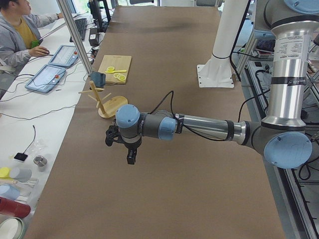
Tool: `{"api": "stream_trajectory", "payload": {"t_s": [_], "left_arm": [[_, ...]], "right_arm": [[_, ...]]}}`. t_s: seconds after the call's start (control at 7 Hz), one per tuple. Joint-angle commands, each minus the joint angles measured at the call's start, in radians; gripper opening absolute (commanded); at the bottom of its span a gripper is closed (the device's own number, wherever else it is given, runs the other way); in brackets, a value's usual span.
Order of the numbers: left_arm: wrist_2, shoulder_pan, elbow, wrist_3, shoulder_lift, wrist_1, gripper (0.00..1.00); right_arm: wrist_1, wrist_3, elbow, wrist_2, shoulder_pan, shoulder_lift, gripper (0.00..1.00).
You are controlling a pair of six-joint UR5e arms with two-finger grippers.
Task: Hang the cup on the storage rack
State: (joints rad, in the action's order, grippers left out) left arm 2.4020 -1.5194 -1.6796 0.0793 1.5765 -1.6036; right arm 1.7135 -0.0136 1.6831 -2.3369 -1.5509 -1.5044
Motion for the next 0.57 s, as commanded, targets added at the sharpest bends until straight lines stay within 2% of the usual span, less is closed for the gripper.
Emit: {"api": "stream_trajectory", "payload": {"t_s": [0.0,0.43], "left_arm": [[0.005,0.001,0.004,0.0,-0.001,-0.001,0.98],[0.006,0.001,-0.026,0.0,0.002,-0.001,0.98]], "right_arm": [[0.0,-0.002,0.018,-0.003,0.0,0.0,1.0],[0.0,-0.002,0.016,-0.002,0.002,0.0,1.0]]}}
